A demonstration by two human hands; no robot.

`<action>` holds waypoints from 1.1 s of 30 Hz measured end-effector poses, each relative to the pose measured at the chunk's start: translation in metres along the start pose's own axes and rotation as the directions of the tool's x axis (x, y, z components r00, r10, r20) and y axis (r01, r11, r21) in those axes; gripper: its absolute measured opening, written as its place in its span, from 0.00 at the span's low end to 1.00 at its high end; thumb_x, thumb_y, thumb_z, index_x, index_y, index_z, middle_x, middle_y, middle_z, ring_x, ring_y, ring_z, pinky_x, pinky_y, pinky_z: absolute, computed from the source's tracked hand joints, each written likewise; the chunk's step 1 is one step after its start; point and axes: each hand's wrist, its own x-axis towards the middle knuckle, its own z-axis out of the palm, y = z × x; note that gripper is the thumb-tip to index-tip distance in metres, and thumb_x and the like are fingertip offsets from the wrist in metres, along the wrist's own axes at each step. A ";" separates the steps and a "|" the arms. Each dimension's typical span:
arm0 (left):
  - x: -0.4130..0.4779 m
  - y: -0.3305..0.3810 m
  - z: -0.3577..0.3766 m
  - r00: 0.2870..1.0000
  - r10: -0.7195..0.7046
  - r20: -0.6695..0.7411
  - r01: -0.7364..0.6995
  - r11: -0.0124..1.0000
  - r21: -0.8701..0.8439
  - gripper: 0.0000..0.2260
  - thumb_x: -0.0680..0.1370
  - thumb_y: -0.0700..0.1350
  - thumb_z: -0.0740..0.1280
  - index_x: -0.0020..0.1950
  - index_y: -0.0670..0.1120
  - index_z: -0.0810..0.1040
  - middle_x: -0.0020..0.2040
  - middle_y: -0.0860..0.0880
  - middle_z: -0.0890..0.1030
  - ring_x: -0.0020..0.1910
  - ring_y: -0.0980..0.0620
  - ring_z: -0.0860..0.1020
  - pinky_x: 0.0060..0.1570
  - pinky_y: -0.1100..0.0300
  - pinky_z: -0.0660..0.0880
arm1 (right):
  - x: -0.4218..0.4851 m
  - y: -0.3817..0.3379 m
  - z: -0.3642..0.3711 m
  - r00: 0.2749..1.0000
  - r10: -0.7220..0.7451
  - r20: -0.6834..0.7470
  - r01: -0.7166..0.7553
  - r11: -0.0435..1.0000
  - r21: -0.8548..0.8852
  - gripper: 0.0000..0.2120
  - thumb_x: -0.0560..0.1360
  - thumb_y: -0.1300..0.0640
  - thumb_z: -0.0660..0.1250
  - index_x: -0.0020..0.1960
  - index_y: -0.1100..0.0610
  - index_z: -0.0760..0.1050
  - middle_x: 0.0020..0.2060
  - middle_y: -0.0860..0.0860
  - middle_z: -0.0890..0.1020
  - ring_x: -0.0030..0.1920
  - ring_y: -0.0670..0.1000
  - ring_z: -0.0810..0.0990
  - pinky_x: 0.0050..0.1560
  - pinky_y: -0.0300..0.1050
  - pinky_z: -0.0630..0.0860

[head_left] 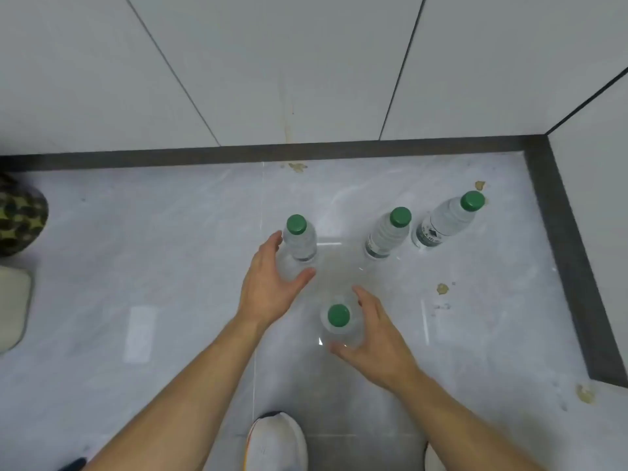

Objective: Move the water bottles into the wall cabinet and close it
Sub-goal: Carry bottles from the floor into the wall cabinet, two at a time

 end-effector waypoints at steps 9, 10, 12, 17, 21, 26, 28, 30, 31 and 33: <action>0.033 -0.013 0.022 0.998 0.041 -0.055 -0.047 0.994 -0.100 0.42 0.69 0.61 0.78 0.77 0.54 0.62 0.72 0.55 0.73 0.67 0.55 0.73 0.64 0.54 0.73 | 0.021 0.005 0.016 0.998 -0.036 -0.057 0.039 0.998 0.041 0.51 0.66 0.40 0.81 0.81 0.45 0.58 0.75 0.43 0.69 0.73 0.46 0.71 0.73 0.44 0.70; 0.037 -0.012 0.023 0.997 0.039 -0.063 -0.046 0.992 -0.118 0.42 0.69 0.61 0.78 0.77 0.55 0.62 0.71 0.56 0.73 0.66 0.56 0.73 0.63 0.56 0.73 | 0.022 0.006 0.016 0.997 -0.030 -0.065 0.032 0.999 0.035 0.50 0.66 0.40 0.81 0.80 0.45 0.60 0.74 0.42 0.71 0.72 0.46 0.72 0.72 0.42 0.70; 0.042 -0.009 0.027 0.997 0.035 -0.065 -0.045 0.987 -0.153 0.41 0.68 0.59 0.79 0.75 0.56 0.63 0.68 0.57 0.74 0.62 0.56 0.74 0.60 0.57 0.73 | 0.023 0.008 0.017 0.997 -0.028 -0.071 0.029 0.999 0.019 0.46 0.66 0.41 0.82 0.76 0.45 0.63 0.70 0.42 0.75 0.68 0.46 0.76 0.68 0.38 0.71; 0.047 -0.007 0.033 0.998 0.003 -0.062 -0.017 0.973 -0.232 0.34 0.71 0.52 0.80 0.71 0.55 0.67 0.58 0.60 0.77 0.54 0.57 0.76 0.52 0.62 0.73 | 0.026 0.008 0.019 0.994 -0.033 -0.107 0.034 0.999 0.005 0.36 0.66 0.41 0.81 0.67 0.45 0.68 0.58 0.41 0.80 0.57 0.47 0.80 0.58 0.39 0.76; 0.051 -0.005 0.025 0.998 -0.041 -0.049 0.026 0.962 -0.270 0.25 0.69 0.50 0.81 0.60 0.56 0.73 0.50 0.66 0.78 0.48 0.66 0.77 0.42 0.71 0.71 | 0.030 0.002 0.015 0.993 -0.003 -0.114 0.008 0.999 0.044 0.33 0.66 0.41 0.80 0.65 0.43 0.68 0.56 0.42 0.82 0.55 0.48 0.81 0.57 0.44 0.78; 0.050 0.014 0.002 0.997 -0.023 -0.073 0.002 0.961 -0.278 0.26 0.66 0.51 0.82 0.59 0.53 0.75 0.50 0.60 0.81 0.49 0.61 0.79 0.44 0.64 0.75 | 0.034 -0.031 -0.010 0.985 0.008 -0.171 0.008 0.996 0.088 0.30 0.67 0.42 0.78 0.60 0.39 0.61 0.49 0.42 0.82 0.49 0.50 0.82 0.49 0.48 0.78; 0.049 0.034 -0.018 0.996 -0.013 -0.085 -0.013 0.955 -0.296 0.25 0.66 0.51 0.82 0.58 0.53 0.76 0.50 0.59 0.82 0.49 0.60 0.81 0.47 0.59 0.78 | 0.035 -0.053 -0.028 0.982 -0.001 -0.190 0.024 0.993 0.119 0.29 0.67 0.43 0.78 0.59 0.40 0.63 0.47 0.41 0.82 0.48 0.50 0.82 0.47 0.48 0.78; 0.047 0.057 -0.042 0.997 0.001 -0.079 -0.026 0.948 -0.317 0.26 0.66 0.50 0.83 0.59 0.53 0.76 0.50 0.58 0.83 0.49 0.59 0.82 0.50 0.57 0.80 | 0.033 -0.077 -0.050 0.981 -0.019 -0.195 0.047 0.989 0.142 0.29 0.68 0.44 0.78 0.60 0.42 0.64 0.47 0.42 0.81 0.47 0.49 0.82 0.44 0.46 0.78; 0.045 0.070 -0.055 0.997 0.010 -0.075 -0.034 0.945 -0.324 0.26 0.66 0.50 0.83 0.60 0.53 0.77 0.51 0.58 0.83 0.49 0.59 0.82 0.51 0.57 0.80 | 0.030 -0.091 -0.062 0.979 -0.033 -0.199 0.064 0.986 0.151 0.28 0.68 0.45 0.78 0.61 0.43 0.64 0.48 0.42 0.81 0.47 0.48 0.82 0.44 0.45 0.78; 0.039 0.098 -0.083 0.997 0.027 -0.077 -0.051 0.942 -0.331 0.27 0.65 0.49 0.83 0.61 0.52 0.77 0.51 0.57 0.84 0.49 0.60 0.83 0.51 0.58 0.80 | 0.022 -0.117 -0.089 0.976 -0.055 -0.212 0.088 0.985 0.150 0.29 0.69 0.45 0.78 0.62 0.43 0.64 0.49 0.41 0.80 0.48 0.47 0.81 0.46 0.46 0.79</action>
